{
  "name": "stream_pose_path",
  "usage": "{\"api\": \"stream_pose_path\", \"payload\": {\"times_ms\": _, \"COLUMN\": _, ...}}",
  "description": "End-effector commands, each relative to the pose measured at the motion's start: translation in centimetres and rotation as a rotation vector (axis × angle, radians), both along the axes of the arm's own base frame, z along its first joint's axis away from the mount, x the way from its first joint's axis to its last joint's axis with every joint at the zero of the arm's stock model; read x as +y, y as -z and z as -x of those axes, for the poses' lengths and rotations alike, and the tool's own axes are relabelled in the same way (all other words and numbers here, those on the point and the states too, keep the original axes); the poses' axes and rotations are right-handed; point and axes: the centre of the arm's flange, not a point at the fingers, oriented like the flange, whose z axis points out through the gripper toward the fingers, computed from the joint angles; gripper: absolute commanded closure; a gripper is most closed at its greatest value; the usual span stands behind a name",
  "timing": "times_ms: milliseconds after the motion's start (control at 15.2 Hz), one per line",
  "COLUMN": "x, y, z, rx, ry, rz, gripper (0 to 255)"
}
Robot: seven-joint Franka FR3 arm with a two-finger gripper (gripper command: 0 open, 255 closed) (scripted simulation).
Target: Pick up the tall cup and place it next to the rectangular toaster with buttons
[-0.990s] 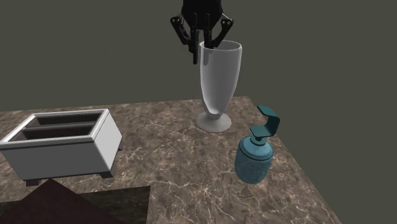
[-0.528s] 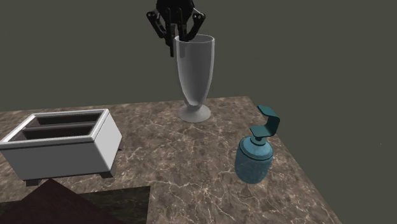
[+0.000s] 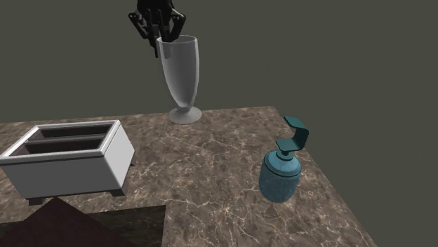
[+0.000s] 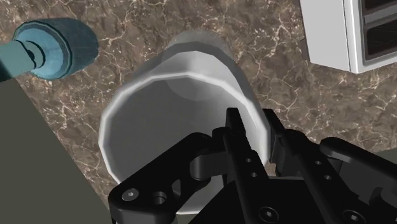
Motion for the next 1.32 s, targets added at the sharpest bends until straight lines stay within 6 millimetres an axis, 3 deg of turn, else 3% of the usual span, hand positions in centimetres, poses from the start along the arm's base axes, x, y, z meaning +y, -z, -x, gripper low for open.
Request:
{"api": "stream_pose_path", "payload": {"times_ms": 0, "x": 2.6, "y": -0.3, "z": -0.3, "rx": -0.001, "ry": 0.002, "rz": 0.000, "gripper": 255}}
{"api": "stream_pose_path", "payload": {"times_ms": 1254, "x": 27.6, "y": -0.3, "z": -2.9, "rx": -0.001, "ry": 0.002, "rz": 0.000, "gripper": 255}}
